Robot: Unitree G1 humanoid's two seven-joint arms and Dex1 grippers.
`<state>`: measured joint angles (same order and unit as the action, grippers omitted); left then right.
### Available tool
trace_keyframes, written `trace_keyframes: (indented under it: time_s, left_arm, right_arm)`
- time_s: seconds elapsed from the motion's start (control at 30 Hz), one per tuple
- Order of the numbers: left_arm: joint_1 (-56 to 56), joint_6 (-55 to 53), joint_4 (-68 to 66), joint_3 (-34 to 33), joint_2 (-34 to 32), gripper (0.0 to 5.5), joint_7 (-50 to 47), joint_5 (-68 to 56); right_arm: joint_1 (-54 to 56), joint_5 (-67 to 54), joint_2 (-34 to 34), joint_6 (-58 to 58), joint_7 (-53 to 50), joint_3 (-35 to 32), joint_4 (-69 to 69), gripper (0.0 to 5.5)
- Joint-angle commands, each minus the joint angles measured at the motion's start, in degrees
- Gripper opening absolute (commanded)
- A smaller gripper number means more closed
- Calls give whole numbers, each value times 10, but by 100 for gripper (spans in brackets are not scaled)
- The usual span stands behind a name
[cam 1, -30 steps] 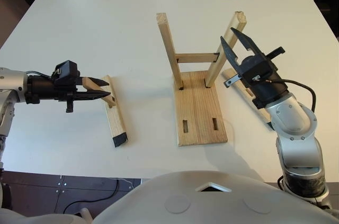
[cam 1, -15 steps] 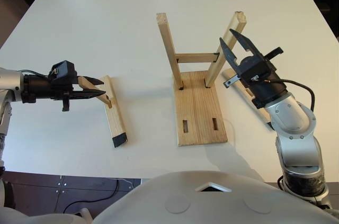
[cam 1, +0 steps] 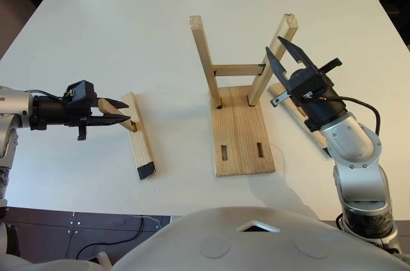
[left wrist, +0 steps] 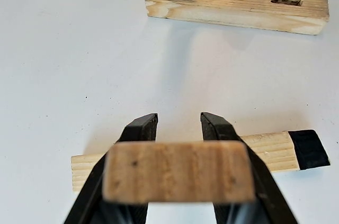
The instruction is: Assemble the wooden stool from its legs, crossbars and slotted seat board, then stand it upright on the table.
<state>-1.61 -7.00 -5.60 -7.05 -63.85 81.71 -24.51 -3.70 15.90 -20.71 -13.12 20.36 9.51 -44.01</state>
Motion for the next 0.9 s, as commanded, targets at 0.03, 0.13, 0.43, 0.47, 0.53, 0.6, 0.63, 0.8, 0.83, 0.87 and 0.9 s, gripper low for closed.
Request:
trace_keyframes:
  time_s: [0.03,0.13,0.43,0.47,0.53,0.6,0.63,0.8,0.83,0.87,0.9]
  left_arm:
    - [5,-8,2,8,12,129,-9,16]
    - [0,-9,2,5,10,129,-6,13]
    - [-10,-27,27,-8,10,129,2,-12]
    - [-8,-30,31,-10,10,129,3,-14]
    - [-8,-34,36,-11,10,129,5,-15]
    - [-9,-38,39,-13,9,129,7,-16]
    - [-9,-39,40,-14,8,129,8,-17]
    - [-10,-17,26,-3,8,129,13,8]
    - [-9,-14,24,-2,9,129,13,11]
    - [-8,-12,23,-3,10,129,13,13]
    - [-9,-11,20,-3,10,129,14,14]
  right_arm:
    - [7,0,-6,8,6,-1,6,114]
    - [9,1,-7,9,6,-2,9,114]
    - [7,3,-7,13,6,-1,11,114]
    - [7,3,-7,13,7,-1,11,114]
    - [7,4,-7,14,6,-1,12,114]
    - [6,5,-6,15,6,-1,12,114]
    - [6,5,-6,15,6,-1,12,114]
    - [3,6,-4,16,4,1,12,114]
    - [2,6,-4,17,4,1,12,114]
    - [2,6,-5,17,5,1,13,114]
    - [1,7,-5,17,5,1,13,114]
